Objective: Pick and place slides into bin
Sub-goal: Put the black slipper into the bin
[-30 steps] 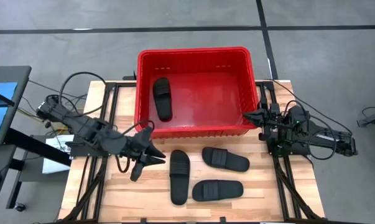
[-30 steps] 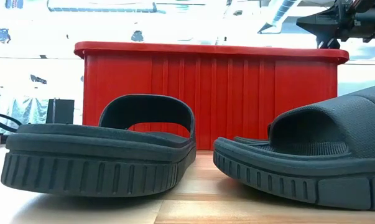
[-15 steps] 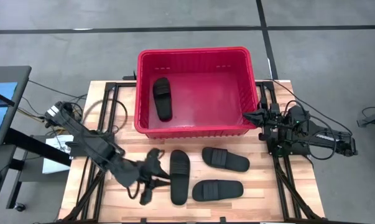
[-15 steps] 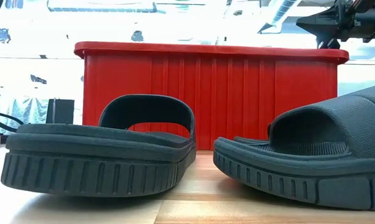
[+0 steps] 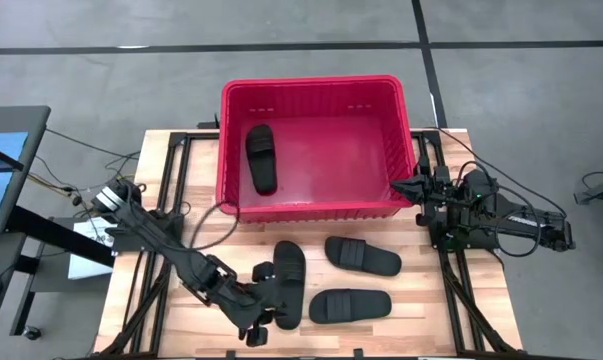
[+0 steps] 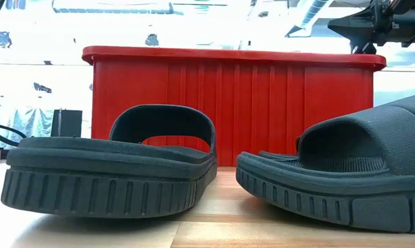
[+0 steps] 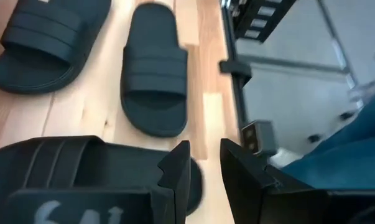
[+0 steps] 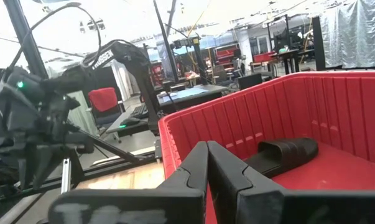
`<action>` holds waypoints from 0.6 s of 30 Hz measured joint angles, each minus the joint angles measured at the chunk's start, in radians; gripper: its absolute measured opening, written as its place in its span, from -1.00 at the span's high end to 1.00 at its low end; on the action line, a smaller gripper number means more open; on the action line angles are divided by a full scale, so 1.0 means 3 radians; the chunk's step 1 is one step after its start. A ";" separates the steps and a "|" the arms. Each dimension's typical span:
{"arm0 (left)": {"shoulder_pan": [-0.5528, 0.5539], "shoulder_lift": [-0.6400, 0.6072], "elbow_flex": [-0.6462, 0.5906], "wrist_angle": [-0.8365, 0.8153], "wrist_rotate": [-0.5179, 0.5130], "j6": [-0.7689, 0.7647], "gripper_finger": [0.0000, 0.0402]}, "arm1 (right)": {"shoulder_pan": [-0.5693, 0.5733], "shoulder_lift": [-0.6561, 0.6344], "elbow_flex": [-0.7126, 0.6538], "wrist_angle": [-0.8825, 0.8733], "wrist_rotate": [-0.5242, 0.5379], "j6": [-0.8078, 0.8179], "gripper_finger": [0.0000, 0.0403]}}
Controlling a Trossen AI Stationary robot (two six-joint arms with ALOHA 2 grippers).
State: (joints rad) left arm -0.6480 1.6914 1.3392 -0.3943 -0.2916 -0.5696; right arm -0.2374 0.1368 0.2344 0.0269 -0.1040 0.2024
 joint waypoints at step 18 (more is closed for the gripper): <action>-0.0030 0.0324 0.0001 0.0160 0.0324 0.0314 0.61 | 0.0001 0.0000 0.0000 -0.0068 0.0000 0.0000 1.00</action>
State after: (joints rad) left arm -0.6571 1.7886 1.3396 -0.3462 -0.1943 -0.4755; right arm -0.2371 0.1367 0.2344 0.0065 -0.1040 0.2025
